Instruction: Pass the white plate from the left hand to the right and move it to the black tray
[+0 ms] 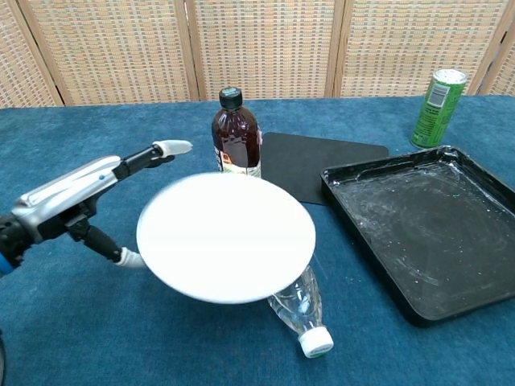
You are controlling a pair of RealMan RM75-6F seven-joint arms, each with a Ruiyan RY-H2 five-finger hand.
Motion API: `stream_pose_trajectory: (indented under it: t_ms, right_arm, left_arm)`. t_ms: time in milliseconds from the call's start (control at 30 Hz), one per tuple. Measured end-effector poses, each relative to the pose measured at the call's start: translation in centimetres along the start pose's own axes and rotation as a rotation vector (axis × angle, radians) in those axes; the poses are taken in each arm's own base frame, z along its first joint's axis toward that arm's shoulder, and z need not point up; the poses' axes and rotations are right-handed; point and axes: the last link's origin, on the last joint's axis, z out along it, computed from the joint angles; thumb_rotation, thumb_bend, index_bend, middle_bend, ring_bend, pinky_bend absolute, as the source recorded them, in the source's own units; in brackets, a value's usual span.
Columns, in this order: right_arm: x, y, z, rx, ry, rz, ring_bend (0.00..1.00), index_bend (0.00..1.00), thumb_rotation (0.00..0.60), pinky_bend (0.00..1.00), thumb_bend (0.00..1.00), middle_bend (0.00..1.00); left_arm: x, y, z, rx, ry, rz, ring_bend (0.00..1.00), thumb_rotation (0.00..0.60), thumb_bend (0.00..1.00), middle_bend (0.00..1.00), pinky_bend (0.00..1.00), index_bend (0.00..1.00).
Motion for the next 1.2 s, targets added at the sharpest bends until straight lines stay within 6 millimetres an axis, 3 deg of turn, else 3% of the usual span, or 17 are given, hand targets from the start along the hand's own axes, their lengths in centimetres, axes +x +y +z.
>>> stream_pose_trajectory:
  t_ms: [400,767,1000,1200]
  right_arm:
    - [-0.5,-0.4,-0.5,0.014,-0.022,-0.03,0.0,0.0,0.6,0.0,0.0,0.0]
    - [-1.8,-1.6,-0.9,0.092,-0.066,-0.085,0.0,0.0,0.6,0.0,0.0,0.0]
    - [-2.1,-2.2,-1.0,0.122,-0.068,-0.088,0.0,0.0,0.6,0.0,0.0,0.0]
    - [-2.4,-3.2,-1.0,0.221,-0.077,-0.086,0.0,0.0,0.6,0.0,0.0,0.0]
  left_arm:
    - [5.0,-1.4,-4.3,0.074,-0.059,0.057,0.0,0.6,0.0,0.0,0.0,0.0]
    - [11.5,-3.0,-8.3,0.21,0.011,0.188,0.0,0.6,0.0,0.0,0.0,0.0]
    - [12.3,-4.0,-9.3,0.297,0.019,0.202,0.0,0.6,0.0,0.0,0.0,0.0]
    - [14.2,-4.4,-10.1,0.363,0.119,0.22,0.0,0.6,0.0,0.0,0.0,0.0]
